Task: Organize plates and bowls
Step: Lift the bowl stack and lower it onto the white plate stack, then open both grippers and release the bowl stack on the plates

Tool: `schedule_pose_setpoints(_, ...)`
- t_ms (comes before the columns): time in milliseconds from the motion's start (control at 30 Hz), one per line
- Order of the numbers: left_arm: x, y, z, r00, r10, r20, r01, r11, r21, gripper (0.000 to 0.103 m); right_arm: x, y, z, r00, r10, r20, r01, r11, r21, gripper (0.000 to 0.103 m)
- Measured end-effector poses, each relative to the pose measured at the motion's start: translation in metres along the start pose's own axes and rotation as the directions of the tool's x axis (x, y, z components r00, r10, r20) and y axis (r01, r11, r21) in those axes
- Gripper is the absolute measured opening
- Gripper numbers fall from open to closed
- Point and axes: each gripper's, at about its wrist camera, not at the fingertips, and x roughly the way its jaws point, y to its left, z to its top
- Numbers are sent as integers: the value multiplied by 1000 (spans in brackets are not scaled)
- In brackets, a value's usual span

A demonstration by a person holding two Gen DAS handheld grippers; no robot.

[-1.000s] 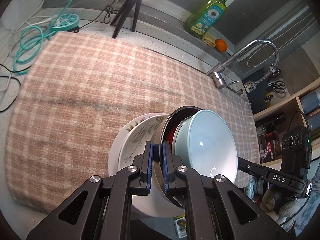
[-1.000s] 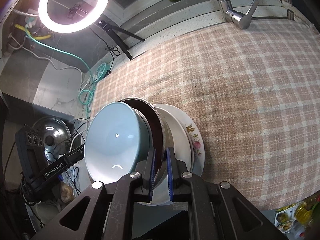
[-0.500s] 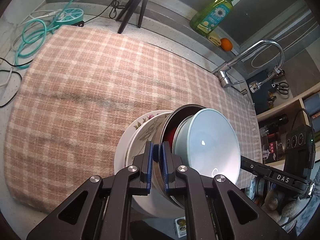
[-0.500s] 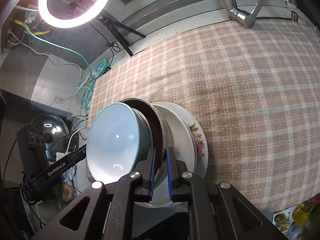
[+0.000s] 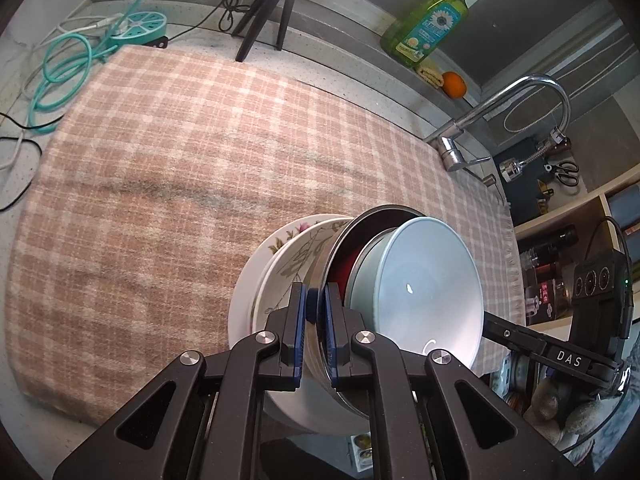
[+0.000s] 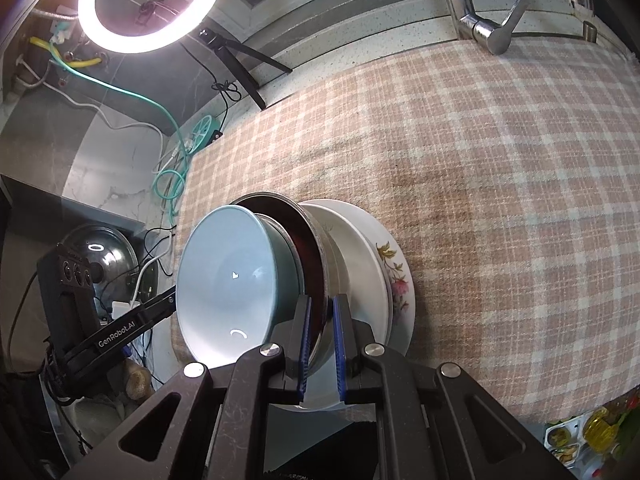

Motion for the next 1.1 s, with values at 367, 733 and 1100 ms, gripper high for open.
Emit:
schedule_pose_setpoints(367,1,-2,0,1000,7,0,-7,1000,6,7,-1,0,-5,1000,13,-9,-13,1000,-4,10)
schedule_pose_setpoints(733,0,2,-4,1000,16,0,-16,1000,-21,11,-4,-4,-4,999,39,-12,-39,999,-1,12)
schedule_pose_setpoints(1100,-12,1,-11,998,43,38,-42,999,-35,12,-18,-10,-9,999,35,12,-34,999,-36,19)
